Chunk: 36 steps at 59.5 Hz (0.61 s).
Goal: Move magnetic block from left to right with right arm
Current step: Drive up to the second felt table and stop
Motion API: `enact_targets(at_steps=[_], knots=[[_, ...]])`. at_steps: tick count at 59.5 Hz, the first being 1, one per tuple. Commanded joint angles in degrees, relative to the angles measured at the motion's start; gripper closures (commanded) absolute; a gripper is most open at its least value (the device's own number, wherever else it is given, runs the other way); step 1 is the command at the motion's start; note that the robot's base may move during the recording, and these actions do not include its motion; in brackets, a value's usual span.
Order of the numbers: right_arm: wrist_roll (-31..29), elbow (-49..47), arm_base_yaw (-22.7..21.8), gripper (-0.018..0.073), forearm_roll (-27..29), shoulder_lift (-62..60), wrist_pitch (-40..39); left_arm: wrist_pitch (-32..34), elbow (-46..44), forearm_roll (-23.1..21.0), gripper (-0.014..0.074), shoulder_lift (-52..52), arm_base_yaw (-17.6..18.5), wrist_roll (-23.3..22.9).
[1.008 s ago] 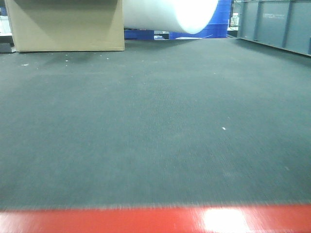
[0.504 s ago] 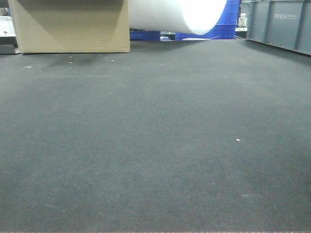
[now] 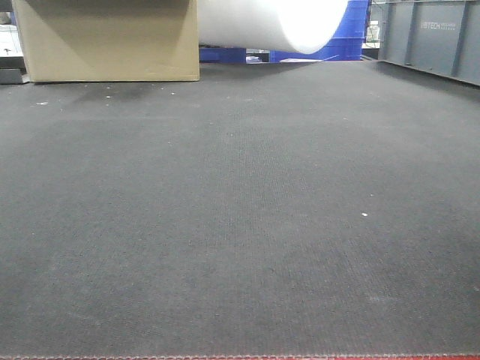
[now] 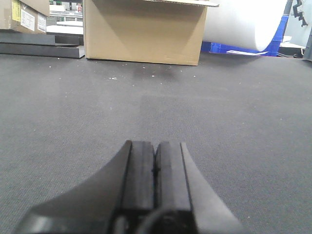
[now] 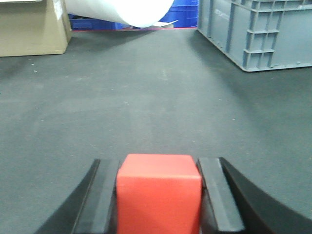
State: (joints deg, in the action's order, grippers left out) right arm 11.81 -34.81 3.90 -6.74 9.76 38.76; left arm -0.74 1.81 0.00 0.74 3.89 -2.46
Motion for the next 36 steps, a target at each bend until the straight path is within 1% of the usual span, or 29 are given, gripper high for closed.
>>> enact_targets(at_steps=[1,4,9,15,18,24,31,36], knots=[[-0.49,-1.64,-0.07,0.0344,0.37,1.32,-5.44,5.08,0.55,0.0,0.0713,0.58,0.11,-0.25],[-1.1,-2.23,-0.07,0.0344,1.23,2.26,-5.2,5.08,0.55,0.0,0.0712,0.58,0.11,-0.25],[-5.3,-3.74,1.04,0.0344,4.66,4.79,-5.27,5.08,0.55,0.0,0.0713,0.58,0.11,-0.25],[-11.81,-6.43,4.68,0.0344,9.9,9.35,-5.59,5.08,0.55,0.0,0.0713,0.58,0.11,-0.25],[-13.14,-7.8,6.43,0.0344,11.72,12.26,-5.59,5.08,0.55,0.0,0.0713,0.58,0.11,-0.25],[-14.64,-10.75,9.8,0.0344,13.87,19.34,-5.41,5.08,0.55,0.0,0.0713,0.58,0.11,-0.25],[-14.64,-14.35,13.48,0.0344,14.11,29.14,-4.99,5.08,0.55,0.0,0.0713,0.58,0.11,-0.25],[-14.64,-17.45,16.93,0.0344,14.11,36.25,-4.99,5.08,0.55,0.0,0.0713,0.58,0.11,-0.25]])
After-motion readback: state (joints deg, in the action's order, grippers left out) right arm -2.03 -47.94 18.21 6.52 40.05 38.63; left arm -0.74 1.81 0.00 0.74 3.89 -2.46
